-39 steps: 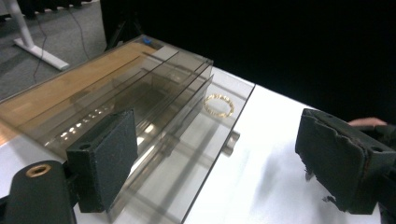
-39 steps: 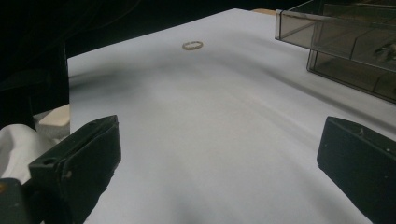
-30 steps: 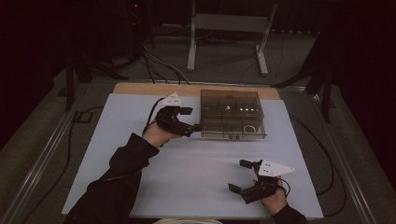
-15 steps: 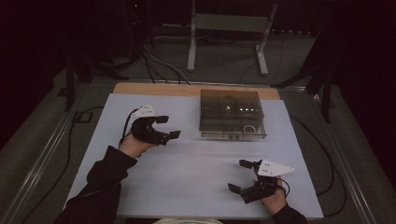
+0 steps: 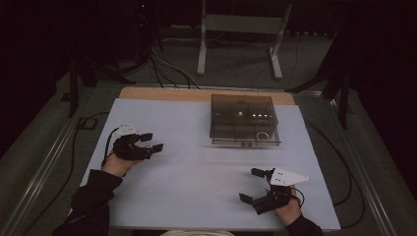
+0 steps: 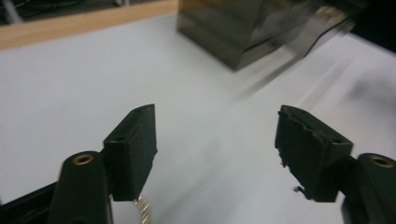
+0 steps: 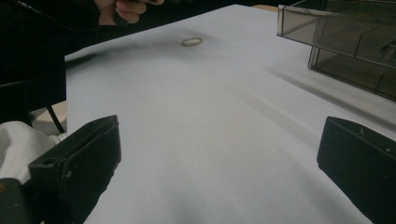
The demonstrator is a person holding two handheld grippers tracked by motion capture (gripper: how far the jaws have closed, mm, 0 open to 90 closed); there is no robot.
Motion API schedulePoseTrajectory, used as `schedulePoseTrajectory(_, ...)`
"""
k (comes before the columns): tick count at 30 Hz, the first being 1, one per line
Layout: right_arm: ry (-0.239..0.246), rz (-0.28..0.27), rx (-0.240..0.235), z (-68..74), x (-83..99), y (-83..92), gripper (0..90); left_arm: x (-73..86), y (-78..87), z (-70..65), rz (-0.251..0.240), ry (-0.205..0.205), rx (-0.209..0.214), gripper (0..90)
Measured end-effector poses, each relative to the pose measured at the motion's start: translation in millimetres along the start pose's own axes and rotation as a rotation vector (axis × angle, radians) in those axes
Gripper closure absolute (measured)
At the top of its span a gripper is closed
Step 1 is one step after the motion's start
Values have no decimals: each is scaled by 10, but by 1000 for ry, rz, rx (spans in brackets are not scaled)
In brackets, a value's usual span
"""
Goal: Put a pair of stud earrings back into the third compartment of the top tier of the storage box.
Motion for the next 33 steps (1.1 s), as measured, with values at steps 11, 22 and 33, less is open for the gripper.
schedulePoseTrajectory(11,5,2,1,10,3,8,0,437,-67,260,126,33,-89,550)
schedulePoseTrajectory(22,4,2,2,8,2,5,0,554,-164,341,214,-33,-163,751)
schedulePoseTrajectory(33,4,4,3,4,3,-2,0,466,-195,252,198,-12,-103,879)
Point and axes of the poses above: each handheld gripper's, and its own axes: y roughly backward along the jaws, x roughly out of its underside, z roughly to its left, the point moved 9 cm from there along -y, roughly forward along the jaws, and after that the axes turned 13 degrees about x, right-handed, at the moved point
